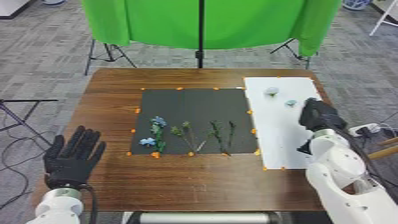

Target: Arrange flowers

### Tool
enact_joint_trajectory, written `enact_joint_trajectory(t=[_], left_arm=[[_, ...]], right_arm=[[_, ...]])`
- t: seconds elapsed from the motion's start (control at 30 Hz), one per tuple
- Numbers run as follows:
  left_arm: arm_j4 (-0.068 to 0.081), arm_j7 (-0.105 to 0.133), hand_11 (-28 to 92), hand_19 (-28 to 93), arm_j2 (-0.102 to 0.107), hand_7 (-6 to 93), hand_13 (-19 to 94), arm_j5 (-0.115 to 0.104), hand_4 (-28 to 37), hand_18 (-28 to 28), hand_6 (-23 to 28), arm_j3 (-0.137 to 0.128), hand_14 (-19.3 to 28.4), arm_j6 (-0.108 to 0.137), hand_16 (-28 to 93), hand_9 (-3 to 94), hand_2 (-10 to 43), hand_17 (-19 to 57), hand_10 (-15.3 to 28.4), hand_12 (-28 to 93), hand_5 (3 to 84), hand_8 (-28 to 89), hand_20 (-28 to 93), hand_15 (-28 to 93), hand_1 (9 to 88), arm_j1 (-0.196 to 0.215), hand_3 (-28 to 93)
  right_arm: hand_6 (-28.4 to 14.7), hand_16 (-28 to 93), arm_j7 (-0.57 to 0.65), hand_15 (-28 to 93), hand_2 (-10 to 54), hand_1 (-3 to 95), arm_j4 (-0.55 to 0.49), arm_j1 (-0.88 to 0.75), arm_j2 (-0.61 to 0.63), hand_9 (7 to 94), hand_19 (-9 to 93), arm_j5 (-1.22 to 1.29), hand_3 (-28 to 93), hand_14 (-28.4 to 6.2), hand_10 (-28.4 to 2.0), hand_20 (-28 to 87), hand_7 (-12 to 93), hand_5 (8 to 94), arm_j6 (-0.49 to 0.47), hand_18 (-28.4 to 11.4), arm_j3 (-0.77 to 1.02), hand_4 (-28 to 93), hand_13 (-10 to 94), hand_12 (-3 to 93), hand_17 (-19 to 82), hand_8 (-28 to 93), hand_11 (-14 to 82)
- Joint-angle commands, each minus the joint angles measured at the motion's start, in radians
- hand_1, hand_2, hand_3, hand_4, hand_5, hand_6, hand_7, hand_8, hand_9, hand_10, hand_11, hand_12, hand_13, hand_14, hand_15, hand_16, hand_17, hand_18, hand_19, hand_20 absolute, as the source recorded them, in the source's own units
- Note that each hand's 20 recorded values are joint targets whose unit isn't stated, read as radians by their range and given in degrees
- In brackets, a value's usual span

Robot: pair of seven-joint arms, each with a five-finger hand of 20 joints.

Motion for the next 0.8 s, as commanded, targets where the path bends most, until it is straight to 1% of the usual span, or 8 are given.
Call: enact_joint_trajectory(t=[0.03, 0.2, 0.27, 0.4, 0.53, 0.57, 0.63, 0.8], left_arm=[[-0.007, 0.002, 24, 36, 0.001, 14.8, 33, -0.022, -28.3, 13.3, 9.2, 0.010, 12.6, 0.036, -5, 40.5, 13.1, -5.4, 14.3, 11, 47.0, -10, 13, 28, 25.5, 0.003, 77], [-0.004, -0.032, 25, 36, 0.002, 15.1, 33, -0.005, -28.3, 13.3, 9.3, 0.025, 12.8, 0.053, -5, 40.7, 13.7, -5.3, 14.3, 11, 47.3, -10, 14, 29, 25.5, -0.027, 77], [-0.002, -0.037, 25, 36, 0.001, 15.2, 33, 0.002, -28.3, 13.3, 9.3, 0.032, 12.8, 0.042, -5, 40.8, 14.1, -5.2, 14.4, 11, 47.4, -10, 14, 29, 25.5, -0.029, 77], [0.007, -0.051, 25, 36, -0.002, 15.2, 33, 0.004, -28.3, 13.3, 9.4, 0.042, 12.8, 0.058, -5, 40.8, 14.6, -5.2, 14.4, 11, 47.6, -10, 14, 29, 25.5, -0.049, 76], [0.003, -0.052, 25, 36, 0.004, 15.2, 33, 0.007, -28.3, 13.3, 9.5, 0.045, 12.9, 0.061, -5, 40.9, 14.9, -5.2, 14.5, 11, 47.6, -10, 14, 29, 25.5, -0.052, 76], [0.010, -0.055, 25, 36, 0.002, 15.2, 33, 0.007, -28.3, 13.3, 9.5, 0.044, 12.9, 0.066, -5, 40.9, 14.9, -5.1, 14.5, 11, 47.6, -10, 14, 29, 25.5, -0.062, 76], [0.005, -0.047, 25, 36, 0.004, 15.2, 33, 0.001, -28.3, 13.3, 9.5, 0.039, 13.0, 0.073, -5, 40.9, 15.0, -5.2, 14.6, 11, 47.7, -10, 14, 29, 25.4, -0.052, 76], [-0.003, -0.042, 25, 36, 0.007, 15.5, 33, -0.003, -28.3, 13.3, 9.5, 0.036, 13.0, 0.062, -6, 41.0, 15.2, -5.2, 14.5, 10, 47.8, -10, 14, 30, 25.3, -0.036, 76]], right_arm=[[-0.3, 44, -0.274, 27, -9.5, 61.2, -0.067, 0.200, -0.107, 83.9, 78, -0.019, 70, -5.7, -11.3, 36, 23, 78.3, 0.020, -18.9, -0.288, -28, 73, 38.8, 33, 1, 8.0], [-0.2, 43, -0.379, 27, -9.5, 61.3, -0.013, 0.302, -0.227, 83.4, 78, -0.027, 69, -5.6, -11.1, 37, 24, 77.8, -0.021, -18.8, -0.449, -28, 73, 38.8, 32, 0, 7.9], [-0.2, 43, -0.429, 27, -9.5, 61.3, 0.030, 0.325, -0.274, 83.5, 78, -0.075, 69, -5.6, -11.1, 37, 24, 77.7, -0.018, -18.7, -0.493, -28, 73, 38.7, 32, 0, 7.9], [0.0, 43, -0.399, 28, -9.5, 60.6, 0.137, 0.379, -0.340, 83.5, 78, -0.123, 69, -5.6, -10.9, 38, 25, 77.5, -0.030, -19.1, -0.571, -28, 72, 38.7, 32, 0, 8.0], [-0.4, 43, -0.348, 28, -9.5, 60.0, 0.175, 0.392, -0.339, 83.6, 78, -0.179, 69, -5.7, -11.1, 38, 25, 77.4, -0.024, -19.4, -0.616, -28, 72, 38.4, 32, -1, 8.0], [-0.4, 43, -0.354, 28, -9.5, 60.1, 0.193, 0.397, -0.344, 83.6, 78, -0.193, 69, -5.8, -11.1, 38, 25, 77.5, -0.017, -19.4, -0.617, -28, 72, 38.4, 32, -1, 8.0], [-0.5, 43, -0.349, 28, -9.5, 60.1, 0.203, 0.395, -0.342, 83.4, 78, -0.210, 70, -5.9, -11.2, 38, 25, 77.5, 0.001, -19.4, -0.627, -28, 72, 38.4, 32, -1, 8.1], [-0.6, 43, -0.323, 28, -9.5, 60.3, 0.220, 0.383, -0.333, 83.5, 78, -0.227, 70, -5.8, -11.3, 38, 25, 77.4, 0.016, -19.4, -0.632, -28, 72, 38.1, 33, -1, 8.0]])
